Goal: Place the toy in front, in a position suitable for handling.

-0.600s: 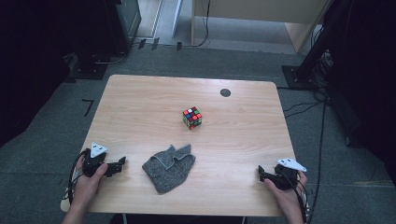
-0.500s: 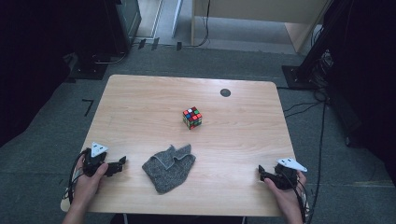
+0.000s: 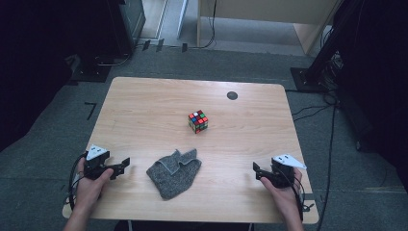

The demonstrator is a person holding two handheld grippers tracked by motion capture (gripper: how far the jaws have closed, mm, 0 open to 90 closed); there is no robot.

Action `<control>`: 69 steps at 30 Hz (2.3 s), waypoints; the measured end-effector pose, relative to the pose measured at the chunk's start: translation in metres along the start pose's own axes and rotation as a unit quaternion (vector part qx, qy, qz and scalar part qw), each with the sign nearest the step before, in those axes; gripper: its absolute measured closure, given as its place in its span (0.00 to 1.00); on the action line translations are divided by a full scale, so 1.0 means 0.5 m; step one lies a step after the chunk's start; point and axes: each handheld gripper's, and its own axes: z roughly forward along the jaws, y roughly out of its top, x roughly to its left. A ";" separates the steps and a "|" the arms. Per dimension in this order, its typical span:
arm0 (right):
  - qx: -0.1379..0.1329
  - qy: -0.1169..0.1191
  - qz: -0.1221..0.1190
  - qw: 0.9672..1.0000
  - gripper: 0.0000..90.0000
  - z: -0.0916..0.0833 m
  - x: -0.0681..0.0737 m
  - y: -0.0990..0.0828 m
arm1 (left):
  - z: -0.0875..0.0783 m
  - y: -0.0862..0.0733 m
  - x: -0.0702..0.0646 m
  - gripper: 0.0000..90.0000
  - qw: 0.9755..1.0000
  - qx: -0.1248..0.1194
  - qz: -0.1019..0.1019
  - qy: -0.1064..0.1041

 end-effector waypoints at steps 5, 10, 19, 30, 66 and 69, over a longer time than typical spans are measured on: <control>-0.012 0.017 -0.018 1.000 0.24 0.012 0.040 0.033 | 0.004 0.002 -0.024 0.11 0.999 -0.006 0.007 -0.033; -0.024 0.032 -0.027 0.999 0.24 0.034 0.078 0.066 | 0.008 0.012 -0.069 0.14 0.996 -0.024 0.011 -0.084; -0.028 0.048 -0.034 0.998 0.24 0.082 0.130 0.106 | 0.015 0.023 -0.110 0.30 0.988 -0.031 0.023 -0.153; -0.015 0.070 -0.051 0.996 0.23 0.166 0.207 0.154 | 0.041 0.017 -0.172 0.30 0.983 -0.025 0.054 -0.172; 0.026 0.020 -0.086 0.996 0.37 0.385 0.311 0.212 | 0.053 -0.004 -0.215 0.73 0.973 -0.028 0.125 -0.194; 0.012 0.020 -0.094 0.995 0.38 0.370 0.309 0.204 | 0.051 -0.006 -0.217 0.73 0.973 -0.034 0.131 -0.189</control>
